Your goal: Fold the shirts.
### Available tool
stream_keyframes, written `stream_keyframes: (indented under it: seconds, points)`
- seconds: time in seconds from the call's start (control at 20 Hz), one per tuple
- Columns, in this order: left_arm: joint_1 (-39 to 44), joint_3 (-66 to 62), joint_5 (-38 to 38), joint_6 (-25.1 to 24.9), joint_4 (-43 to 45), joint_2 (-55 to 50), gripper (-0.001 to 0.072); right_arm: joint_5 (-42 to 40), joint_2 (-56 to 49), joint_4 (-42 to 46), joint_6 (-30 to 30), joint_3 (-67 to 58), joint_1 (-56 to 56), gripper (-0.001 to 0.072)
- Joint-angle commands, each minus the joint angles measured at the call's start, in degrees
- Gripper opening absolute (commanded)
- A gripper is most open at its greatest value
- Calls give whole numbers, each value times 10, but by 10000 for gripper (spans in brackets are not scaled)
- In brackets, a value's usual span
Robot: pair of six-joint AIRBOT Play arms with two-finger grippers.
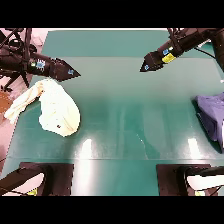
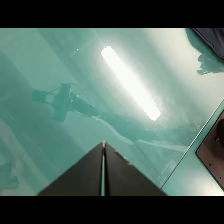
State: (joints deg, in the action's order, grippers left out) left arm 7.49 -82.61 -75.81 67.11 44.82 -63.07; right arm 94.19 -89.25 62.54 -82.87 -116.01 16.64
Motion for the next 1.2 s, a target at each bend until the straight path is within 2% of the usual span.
stream_keyframes:
  seconds: [0.0,0.5,0.75,0.95,1.05,1.1,1.15]
  points:
    - [0,-1,0,0,0,0,24,0,0,0,0,-1,0,21]
    - [0,-1,0,0,-2,0,24,-2,0,1,0,-1,-8,21]
    - [0,-1,1,0,-3,0,23,-32,0,0,0,0,-8,21]
    - [0,-1,5,0,-71,0,24,-14,0,-2,-3,0,-7,21]
    - [0,-1,35,0,-102,0,23,1,0,-1,-7,0,0,23]
    - [0,-1,45,1,-104,0,24,0,0,-1,-24,0,1,74]
    - [0,-1,47,1,-104,0,24,-5,0,-3,-63,7,0,363]
